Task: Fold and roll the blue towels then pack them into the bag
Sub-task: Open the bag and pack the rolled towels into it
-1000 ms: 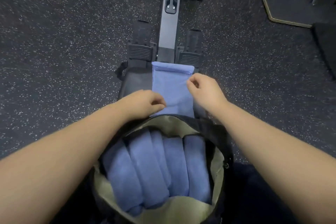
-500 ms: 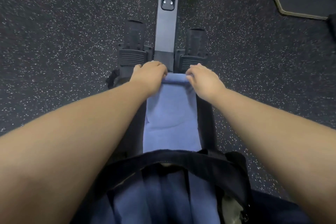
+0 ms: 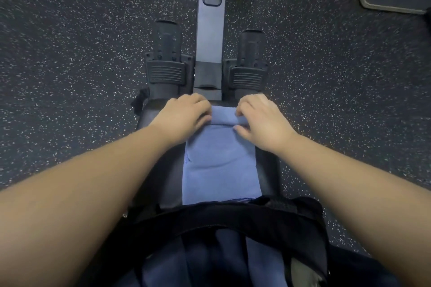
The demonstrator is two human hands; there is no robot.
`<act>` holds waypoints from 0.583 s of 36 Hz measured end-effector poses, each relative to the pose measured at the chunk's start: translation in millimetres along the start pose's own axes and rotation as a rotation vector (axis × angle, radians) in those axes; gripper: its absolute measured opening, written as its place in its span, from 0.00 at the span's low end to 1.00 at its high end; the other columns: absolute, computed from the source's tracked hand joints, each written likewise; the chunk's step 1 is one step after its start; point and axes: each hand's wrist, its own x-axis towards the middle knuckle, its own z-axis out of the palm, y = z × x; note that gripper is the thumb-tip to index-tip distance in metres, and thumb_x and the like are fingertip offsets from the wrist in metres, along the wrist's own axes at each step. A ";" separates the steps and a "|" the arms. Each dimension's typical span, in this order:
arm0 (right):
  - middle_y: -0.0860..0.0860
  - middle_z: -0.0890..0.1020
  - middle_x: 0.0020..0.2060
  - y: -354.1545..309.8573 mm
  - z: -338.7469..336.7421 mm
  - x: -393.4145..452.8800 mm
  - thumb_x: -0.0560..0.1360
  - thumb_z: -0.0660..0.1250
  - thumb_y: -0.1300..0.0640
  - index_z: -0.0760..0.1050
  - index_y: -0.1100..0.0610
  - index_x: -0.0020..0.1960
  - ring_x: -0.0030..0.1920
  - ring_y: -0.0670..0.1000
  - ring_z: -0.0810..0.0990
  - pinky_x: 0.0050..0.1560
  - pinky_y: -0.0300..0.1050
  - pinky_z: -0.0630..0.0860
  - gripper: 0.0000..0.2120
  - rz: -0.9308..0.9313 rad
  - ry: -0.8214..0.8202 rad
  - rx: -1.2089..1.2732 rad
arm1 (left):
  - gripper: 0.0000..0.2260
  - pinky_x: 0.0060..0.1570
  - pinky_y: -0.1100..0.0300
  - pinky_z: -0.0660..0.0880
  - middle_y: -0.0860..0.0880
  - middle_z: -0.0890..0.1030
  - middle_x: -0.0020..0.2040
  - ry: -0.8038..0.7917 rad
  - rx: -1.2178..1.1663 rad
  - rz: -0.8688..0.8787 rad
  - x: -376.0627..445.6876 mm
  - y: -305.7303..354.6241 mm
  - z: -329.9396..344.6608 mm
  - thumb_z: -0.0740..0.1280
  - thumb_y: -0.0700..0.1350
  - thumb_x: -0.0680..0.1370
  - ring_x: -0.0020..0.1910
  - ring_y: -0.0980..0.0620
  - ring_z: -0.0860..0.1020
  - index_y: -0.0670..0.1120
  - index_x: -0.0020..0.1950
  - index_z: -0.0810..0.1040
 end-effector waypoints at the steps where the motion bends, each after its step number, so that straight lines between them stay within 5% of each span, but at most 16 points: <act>1: 0.55 0.78 0.50 0.2 0.0 -3.9 0.71 0.72 0.56 0.75 0.60 0.46 0.53 0.60 0.74 0.52 0.52 0.71 0.09 0.002 -0.020 0.028 | 0.06 0.50 0.51 0.68 0.49 0.76 0.56 -0.002 -0.008 0.024 -2.6 0.5 0.1 0.63 0.48 0.80 0.54 0.44 0.73 0.47 0.53 0.77; 6: 0.54 0.77 0.51 -7.8 -4.9 -15.1 0.77 0.65 0.54 0.73 0.58 0.50 0.53 0.58 0.74 0.54 0.49 0.65 0.08 0.050 -0.091 0.069 | 0.03 0.50 0.52 0.67 0.52 0.77 0.50 0.002 -0.062 0.059 -16.5 8.9 -3.6 0.63 0.46 0.79 0.53 0.47 0.71 0.49 0.51 0.75; 10: 0.54 0.73 0.58 -16.4 -9.0 -24.1 0.76 0.66 0.51 0.68 0.57 0.68 0.60 0.57 0.69 0.59 0.51 0.66 0.22 0.048 -0.158 0.013 | 0.07 0.54 0.51 0.68 0.50 0.78 0.53 -0.015 -0.130 0.042 -23.2 15.2 -1.9 0.65 0.44 0.79 0.55 0.46 0.72 0.48 0.56 0.75; 15: 0.54 0.71 0.59 -23.4 -8.3 -24.9 0.75 0.65 0.54 0.71 0.58 0.62 0.60 0.56 0.67 0.59 0.50 0.67 0.17 0.089 -0.239 -0.015 | 0.21 0.63 0.55 0.63 0.46 0.70 0.66 -0.218 -0.089 -0.092 -19.3 17.2 2.0 0.64 0.51 0.80 0.65 0.45 0.68 0.46 0.71 0.68; 21: 0.52 0.72 0.55 -30.6 -9.2 -17.8 0.72 0.66 0.59 0.69 0.56 0.57 0.56 0.55 0.69 0.51 0.48 0.63 0.14 0.118 -0.243 -0.058 | 0.17 0.55 0.53 0.67 0.48 0.73 0.60 -0.362 0.068 -0.094 -12.9 19.9 -6.8 0.63 0.55 0.79 0.60 0.46 0.72 0.49 0.64 0.72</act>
